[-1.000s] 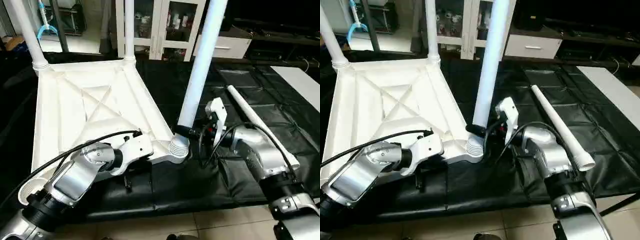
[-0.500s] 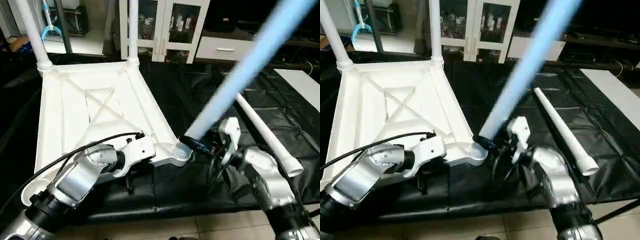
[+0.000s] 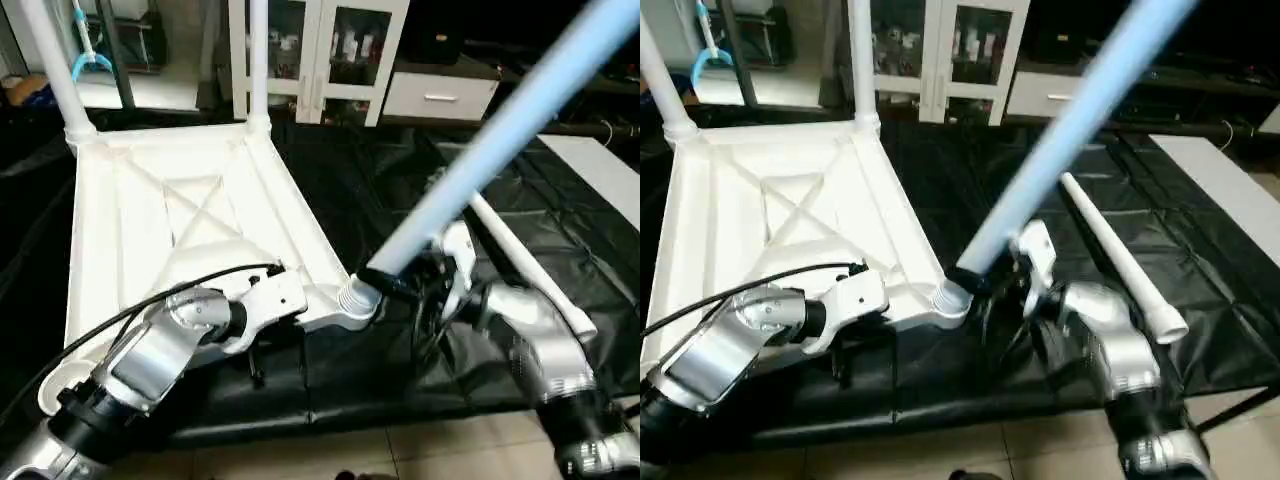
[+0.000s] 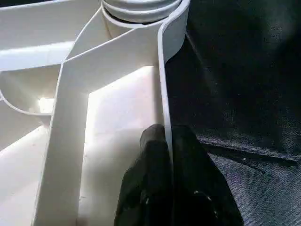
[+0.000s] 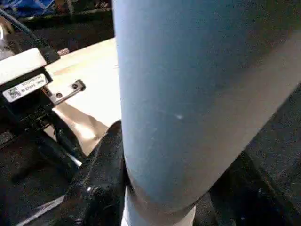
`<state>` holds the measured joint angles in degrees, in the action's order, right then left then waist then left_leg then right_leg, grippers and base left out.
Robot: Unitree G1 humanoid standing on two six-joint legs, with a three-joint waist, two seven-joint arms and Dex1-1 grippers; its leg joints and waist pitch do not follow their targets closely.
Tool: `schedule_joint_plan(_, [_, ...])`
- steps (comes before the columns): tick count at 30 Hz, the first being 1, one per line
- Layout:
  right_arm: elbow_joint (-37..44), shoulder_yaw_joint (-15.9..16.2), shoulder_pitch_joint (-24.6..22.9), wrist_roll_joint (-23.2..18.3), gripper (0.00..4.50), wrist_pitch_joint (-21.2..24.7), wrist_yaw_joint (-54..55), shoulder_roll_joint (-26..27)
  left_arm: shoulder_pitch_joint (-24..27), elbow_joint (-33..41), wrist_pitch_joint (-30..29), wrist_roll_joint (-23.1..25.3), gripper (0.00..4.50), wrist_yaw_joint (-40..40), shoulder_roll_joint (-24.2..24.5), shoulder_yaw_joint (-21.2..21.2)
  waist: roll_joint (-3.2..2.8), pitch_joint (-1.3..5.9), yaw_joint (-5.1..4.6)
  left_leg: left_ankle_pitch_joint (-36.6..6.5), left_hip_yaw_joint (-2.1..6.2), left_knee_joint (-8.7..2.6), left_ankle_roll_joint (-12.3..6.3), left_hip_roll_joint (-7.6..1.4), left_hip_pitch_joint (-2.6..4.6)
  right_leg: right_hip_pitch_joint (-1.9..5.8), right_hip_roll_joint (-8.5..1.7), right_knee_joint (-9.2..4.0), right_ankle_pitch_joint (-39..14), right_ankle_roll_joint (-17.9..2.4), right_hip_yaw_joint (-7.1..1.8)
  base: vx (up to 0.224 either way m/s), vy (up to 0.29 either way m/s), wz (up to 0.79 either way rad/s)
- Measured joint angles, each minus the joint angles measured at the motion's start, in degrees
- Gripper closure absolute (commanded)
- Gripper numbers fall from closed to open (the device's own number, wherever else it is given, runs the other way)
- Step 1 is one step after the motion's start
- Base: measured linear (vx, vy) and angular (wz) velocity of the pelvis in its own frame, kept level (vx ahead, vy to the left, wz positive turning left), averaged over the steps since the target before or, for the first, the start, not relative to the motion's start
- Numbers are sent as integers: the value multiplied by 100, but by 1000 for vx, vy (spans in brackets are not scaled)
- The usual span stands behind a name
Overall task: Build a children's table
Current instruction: Pick table leg
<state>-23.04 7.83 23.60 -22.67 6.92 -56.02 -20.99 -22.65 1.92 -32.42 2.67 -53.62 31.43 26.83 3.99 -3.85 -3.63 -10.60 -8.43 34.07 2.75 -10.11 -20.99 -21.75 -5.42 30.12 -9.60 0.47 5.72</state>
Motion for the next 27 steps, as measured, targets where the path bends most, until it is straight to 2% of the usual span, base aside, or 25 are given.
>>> schedule_joint_plan(7, [-618,-71,590,-205,266,806,-468,-160,-10,35,1,-7,447,-84,-19,14,7,2,44,0,3,-22,0,8,-9,-9,-7,3,-1,1,-6,0,0,0])
schedule_joint_plan(16, [-752,15,713,-180,266,795,-726,-269,-10,65,2,-25,447,-129,-19,39,16,8,77,0,-4,-20,0,13,-5,-18,-7,55,0,0,-35,0,0,0])
schedule_joint_plan(21, [-851,312,799,57,266,254,-722,-268,-10,30,1,-16,447,-122,-12,20,32,17,57,1,0,-19,1,12,-2,-27,-7,69,-1,1,-28,0,0,0])
schedule_joint_plan(27, [-788,331,743,60,266,203,-694,-266,-9,26,1,-19,447,-132,-12,21,37,21,42,0,1,-20,1,12,1,-20,-7,66,-7,1,-26,0,0,0])
